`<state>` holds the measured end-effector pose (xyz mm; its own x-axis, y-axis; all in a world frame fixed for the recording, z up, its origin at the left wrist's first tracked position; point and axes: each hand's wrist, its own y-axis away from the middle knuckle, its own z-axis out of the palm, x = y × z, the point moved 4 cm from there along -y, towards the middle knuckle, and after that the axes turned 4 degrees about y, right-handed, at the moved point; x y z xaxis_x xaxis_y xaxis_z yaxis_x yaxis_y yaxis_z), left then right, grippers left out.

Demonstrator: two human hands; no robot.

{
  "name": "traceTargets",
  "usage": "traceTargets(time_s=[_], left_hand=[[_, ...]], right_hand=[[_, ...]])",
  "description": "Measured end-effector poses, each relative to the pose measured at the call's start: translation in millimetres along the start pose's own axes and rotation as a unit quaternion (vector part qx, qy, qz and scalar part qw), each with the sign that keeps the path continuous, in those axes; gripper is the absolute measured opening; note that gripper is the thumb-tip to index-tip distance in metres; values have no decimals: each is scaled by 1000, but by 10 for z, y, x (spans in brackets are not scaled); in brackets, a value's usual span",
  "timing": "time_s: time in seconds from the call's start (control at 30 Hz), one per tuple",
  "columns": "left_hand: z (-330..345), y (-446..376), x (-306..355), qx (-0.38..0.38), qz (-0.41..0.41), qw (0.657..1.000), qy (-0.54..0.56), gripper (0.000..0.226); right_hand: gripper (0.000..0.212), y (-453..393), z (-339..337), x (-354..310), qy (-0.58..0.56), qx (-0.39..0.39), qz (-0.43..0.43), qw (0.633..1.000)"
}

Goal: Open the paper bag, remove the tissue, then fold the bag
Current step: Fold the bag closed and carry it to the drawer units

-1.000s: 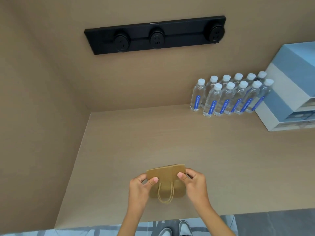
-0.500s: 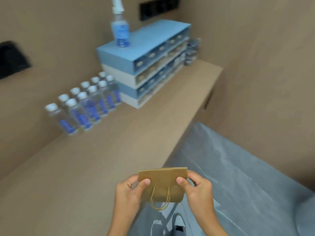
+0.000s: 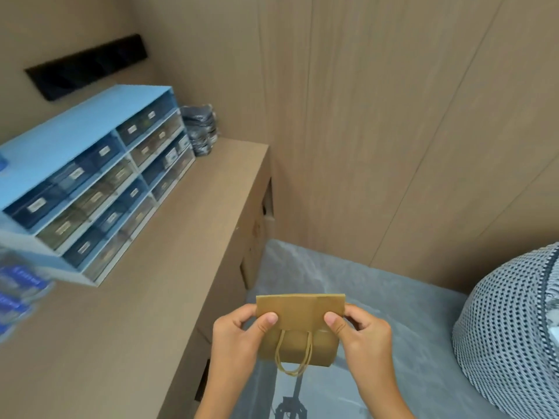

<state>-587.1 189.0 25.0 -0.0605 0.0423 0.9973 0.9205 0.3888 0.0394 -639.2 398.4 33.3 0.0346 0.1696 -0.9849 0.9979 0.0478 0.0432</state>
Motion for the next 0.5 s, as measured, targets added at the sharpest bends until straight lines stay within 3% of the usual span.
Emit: traceTargets(time_s=[0.13,0.23,0.4,0.5], left_hand=[[504,-581,203,-24,28,999,-16,8],[775,-1049,234,-43,32,998,-30,19],[1064,-1950,218,-40,32,999,-16,10],[1196,-2597,179,-42,36,998,-16,20]], right_hand=[[24,-625,-303,-58,-13,26,-6,1000],[21,-1097,-395,-59,-6,35,-5,999],[22,-2006,-348,-54,-2,40,-8,999],[21,-2647,-257,-59,6,46,-11,999]])
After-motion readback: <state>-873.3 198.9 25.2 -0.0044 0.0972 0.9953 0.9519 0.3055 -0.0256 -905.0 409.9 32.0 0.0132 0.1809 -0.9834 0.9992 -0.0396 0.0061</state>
